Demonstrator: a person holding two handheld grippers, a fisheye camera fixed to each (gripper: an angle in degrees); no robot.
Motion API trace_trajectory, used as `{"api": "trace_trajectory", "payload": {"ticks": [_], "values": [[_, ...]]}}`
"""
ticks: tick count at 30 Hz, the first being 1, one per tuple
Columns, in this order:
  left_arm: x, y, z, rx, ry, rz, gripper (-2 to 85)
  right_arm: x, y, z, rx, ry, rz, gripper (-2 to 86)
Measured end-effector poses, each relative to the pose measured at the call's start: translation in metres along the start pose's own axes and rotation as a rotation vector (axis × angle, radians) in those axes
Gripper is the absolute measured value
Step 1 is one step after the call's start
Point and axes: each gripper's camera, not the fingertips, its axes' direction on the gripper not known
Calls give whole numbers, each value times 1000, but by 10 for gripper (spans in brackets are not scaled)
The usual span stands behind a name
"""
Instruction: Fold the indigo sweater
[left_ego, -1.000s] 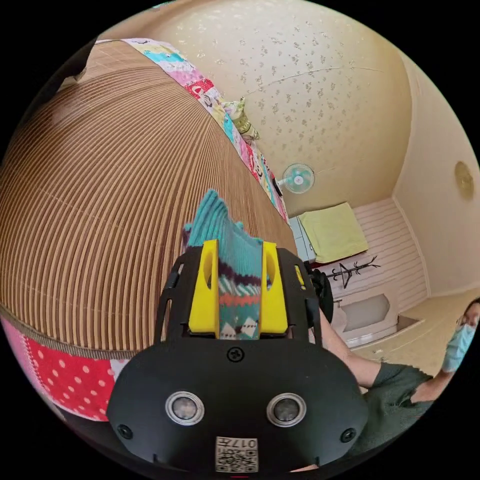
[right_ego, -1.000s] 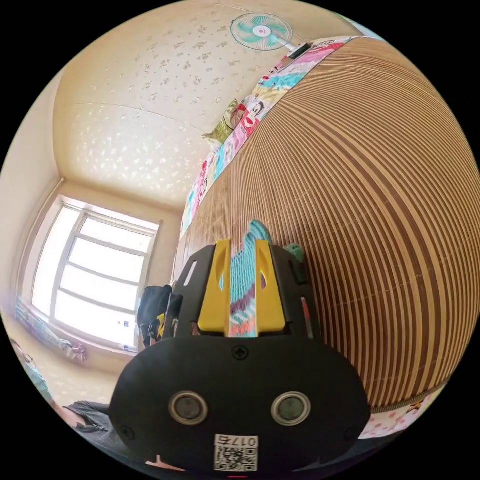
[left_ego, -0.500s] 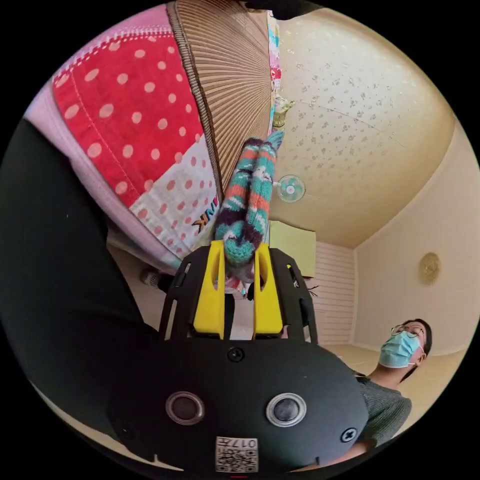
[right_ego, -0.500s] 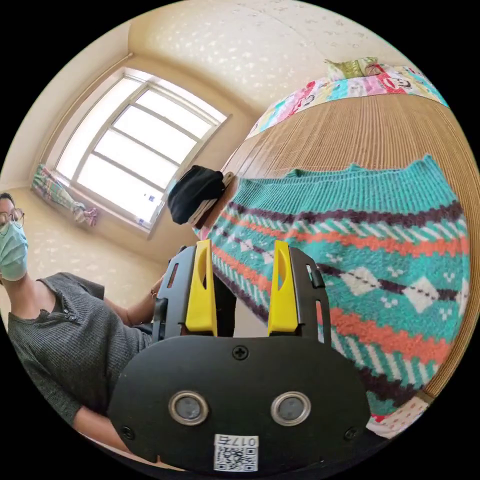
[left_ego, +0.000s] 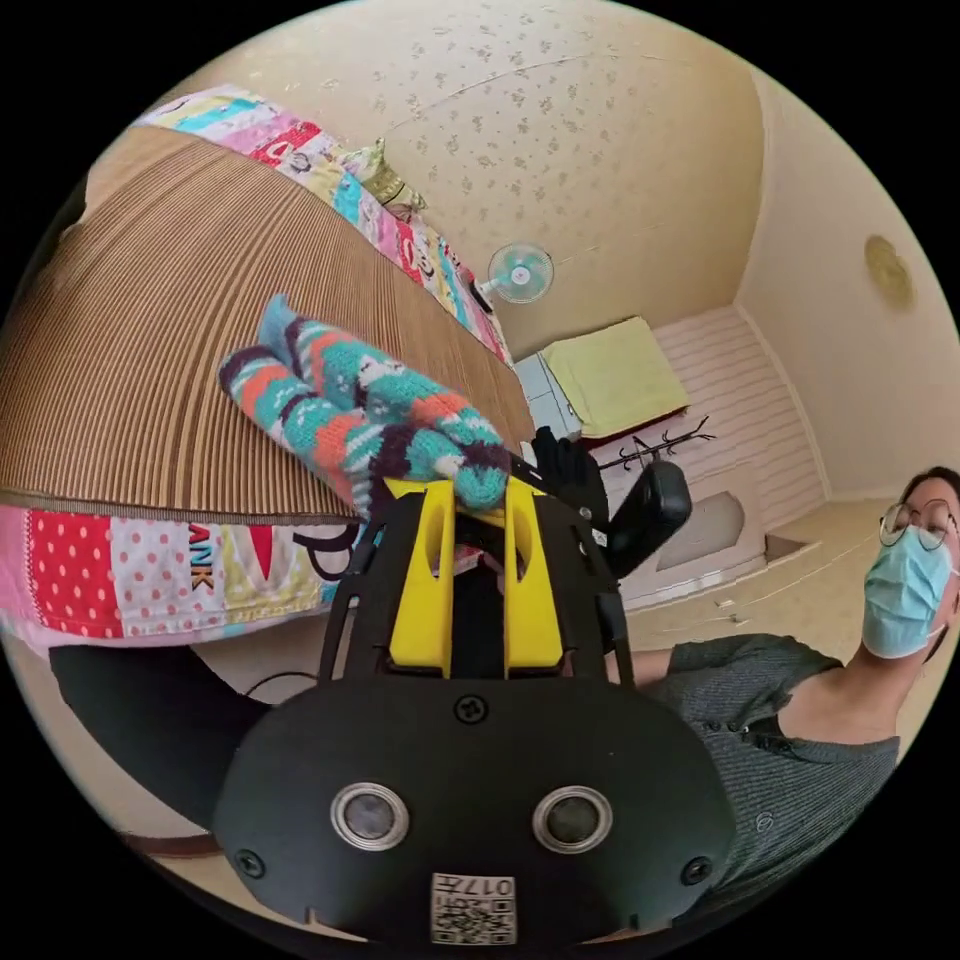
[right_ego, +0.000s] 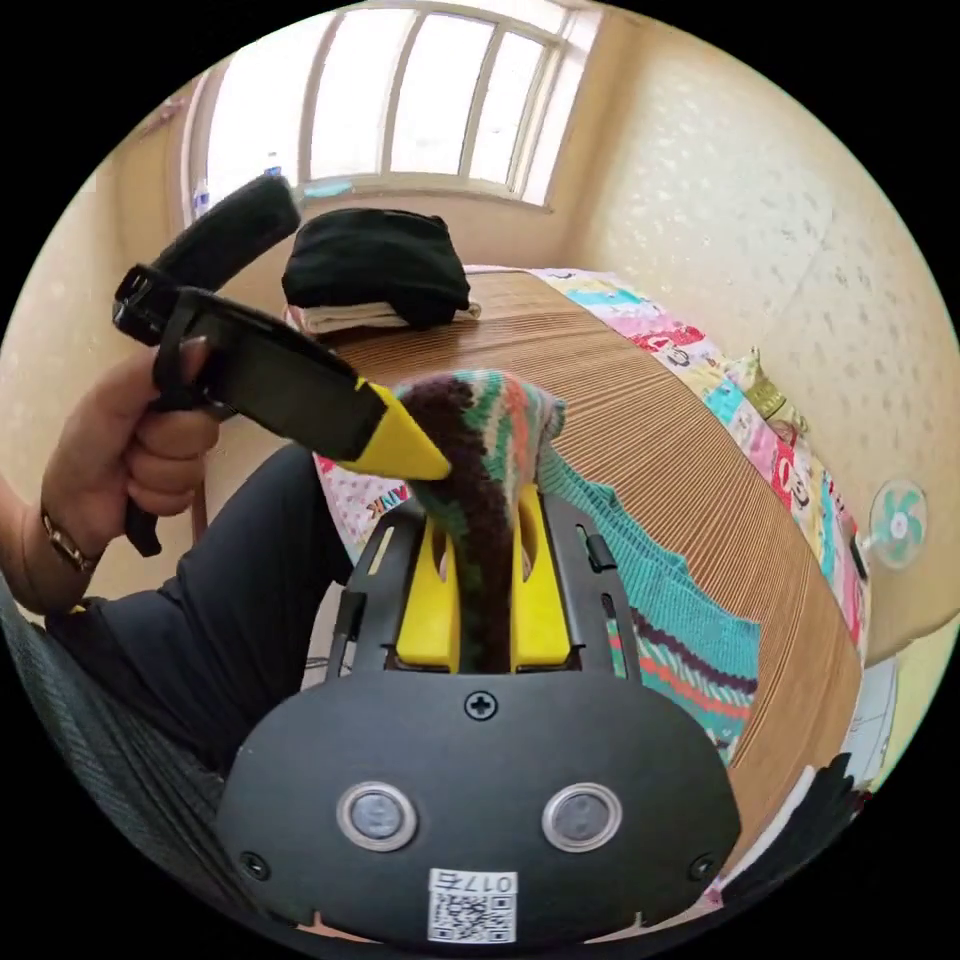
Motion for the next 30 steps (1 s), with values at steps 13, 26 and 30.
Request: {"api": "trace_trajectory", "payload": {"ticks": [13, 26, 30], "values": [[-21, 15, 149, -203, 190, -27, 100, 270, 361, -112, 568, -249, 1203, 84], [-94, -90, 326, -298, 59, -227, 175, 258, 445, -104, 716, -811, 1507, 199], [-107, -112, 367, -333, 59, -287, 160, 289, 429, -106, 675, -838, 1481, 174]]}}
